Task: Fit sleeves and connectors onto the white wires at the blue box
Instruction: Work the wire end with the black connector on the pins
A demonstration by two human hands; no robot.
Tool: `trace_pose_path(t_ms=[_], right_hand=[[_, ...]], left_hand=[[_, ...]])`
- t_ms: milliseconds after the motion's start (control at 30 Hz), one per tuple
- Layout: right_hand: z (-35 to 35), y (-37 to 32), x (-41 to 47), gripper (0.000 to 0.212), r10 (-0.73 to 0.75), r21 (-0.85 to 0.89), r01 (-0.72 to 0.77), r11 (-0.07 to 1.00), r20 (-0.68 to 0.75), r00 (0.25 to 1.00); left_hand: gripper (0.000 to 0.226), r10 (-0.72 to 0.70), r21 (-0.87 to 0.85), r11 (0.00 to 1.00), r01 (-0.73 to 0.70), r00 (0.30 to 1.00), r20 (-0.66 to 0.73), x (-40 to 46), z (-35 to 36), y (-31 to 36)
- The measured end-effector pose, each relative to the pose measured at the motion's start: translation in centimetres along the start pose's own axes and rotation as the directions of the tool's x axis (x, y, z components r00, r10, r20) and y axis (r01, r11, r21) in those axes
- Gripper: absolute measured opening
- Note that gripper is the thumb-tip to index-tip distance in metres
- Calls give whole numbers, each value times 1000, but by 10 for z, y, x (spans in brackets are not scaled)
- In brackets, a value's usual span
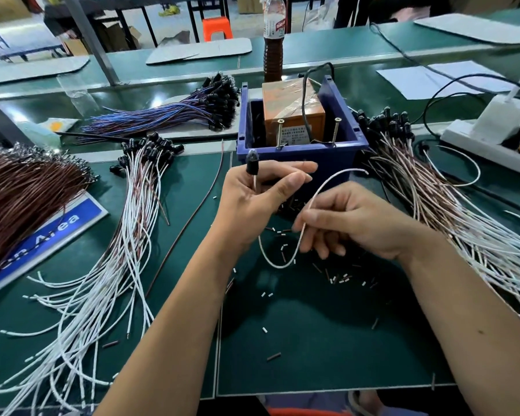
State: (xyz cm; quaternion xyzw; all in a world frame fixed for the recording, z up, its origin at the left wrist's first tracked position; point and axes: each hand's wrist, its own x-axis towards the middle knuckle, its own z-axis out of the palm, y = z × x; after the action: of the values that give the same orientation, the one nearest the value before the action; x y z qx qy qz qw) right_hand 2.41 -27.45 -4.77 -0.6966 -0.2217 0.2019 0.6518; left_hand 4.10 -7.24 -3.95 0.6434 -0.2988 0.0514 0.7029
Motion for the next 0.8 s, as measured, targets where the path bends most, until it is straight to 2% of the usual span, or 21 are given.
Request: trace_pose_path(t_ms=[133,300,433,567,800], right_hand=[[11,3,5,22,62,-63,-57,996,84,995],[19,3,6,20,103,-132,-91,987,85,991],[22,1,5,24,139,-151,-124,981,96,986],[22,-2,5,25,166,-160,-155,975,61,984],[24,-1,6,27,192,-216,-175,961,60,980]], left_hand=[[11,-73,-11,997,73,997,19,-1,4,2],[9,-201,126,972,199,980,1,0,3,-5],[15,-292,-53,953,299,951,105,-1,-2,-2],[25,-296,-250,913,322,945,139,0,-9,3],[19,-291,-151,932,330,928,231,-1,-9,0]])
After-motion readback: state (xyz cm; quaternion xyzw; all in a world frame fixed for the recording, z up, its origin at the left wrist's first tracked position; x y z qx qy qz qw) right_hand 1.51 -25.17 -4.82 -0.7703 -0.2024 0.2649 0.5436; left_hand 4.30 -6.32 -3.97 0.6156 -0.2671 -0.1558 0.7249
